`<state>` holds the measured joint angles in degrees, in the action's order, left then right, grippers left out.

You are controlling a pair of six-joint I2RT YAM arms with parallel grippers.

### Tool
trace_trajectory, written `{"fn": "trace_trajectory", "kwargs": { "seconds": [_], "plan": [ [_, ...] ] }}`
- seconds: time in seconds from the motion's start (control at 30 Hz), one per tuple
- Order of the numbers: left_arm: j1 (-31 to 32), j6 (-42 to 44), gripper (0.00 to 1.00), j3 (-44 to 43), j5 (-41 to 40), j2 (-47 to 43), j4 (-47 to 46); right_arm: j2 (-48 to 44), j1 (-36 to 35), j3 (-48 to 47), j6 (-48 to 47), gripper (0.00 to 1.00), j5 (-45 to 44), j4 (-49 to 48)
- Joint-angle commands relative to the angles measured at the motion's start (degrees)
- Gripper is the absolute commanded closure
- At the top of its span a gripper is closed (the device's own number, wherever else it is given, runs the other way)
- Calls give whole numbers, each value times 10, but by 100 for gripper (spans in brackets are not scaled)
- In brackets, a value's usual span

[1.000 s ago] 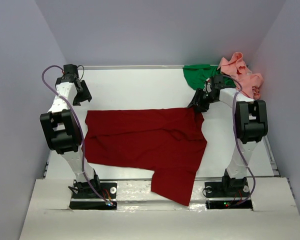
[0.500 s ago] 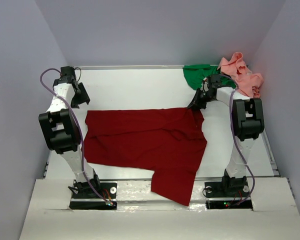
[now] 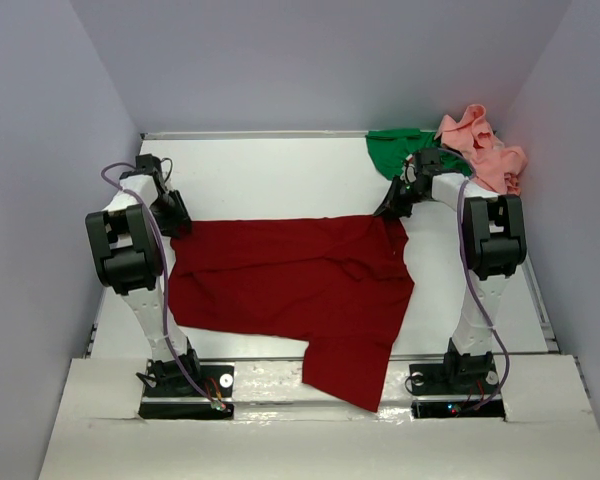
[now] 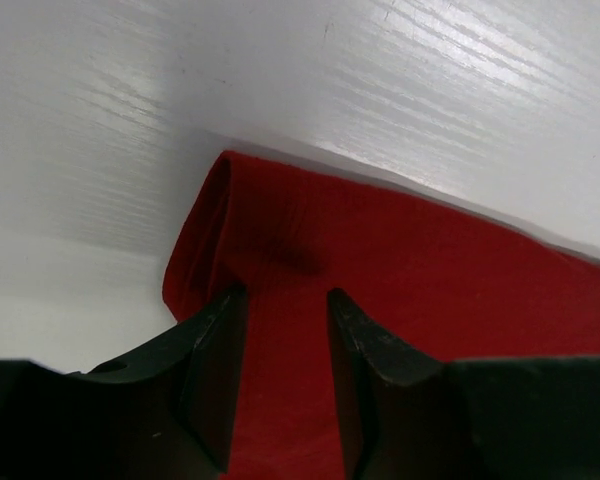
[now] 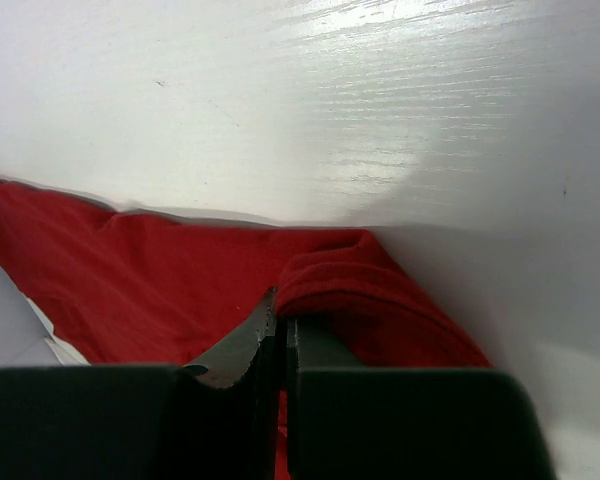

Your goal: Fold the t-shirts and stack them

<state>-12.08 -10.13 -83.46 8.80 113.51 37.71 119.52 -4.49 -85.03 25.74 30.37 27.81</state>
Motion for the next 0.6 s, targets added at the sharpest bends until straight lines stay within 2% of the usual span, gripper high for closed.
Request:
{"fn": "trace_trajectory", "kwargs": {
  "seconds": [0.0, 0.47, 0.57],
  "plan": [
    [-2, 5, 51, 1, 8, -17, 11, -3, -3, -23, -1, 100, -1, -17],
    [-3, 9, 46, 1, -48, -20, 21, -1, -3, -25, 0, 100, 0, -16],
    [-2, 9, 51, 2, -52, -22, 16, -2, -3, -23, -1, 100, 0, -16]
  ]
}}
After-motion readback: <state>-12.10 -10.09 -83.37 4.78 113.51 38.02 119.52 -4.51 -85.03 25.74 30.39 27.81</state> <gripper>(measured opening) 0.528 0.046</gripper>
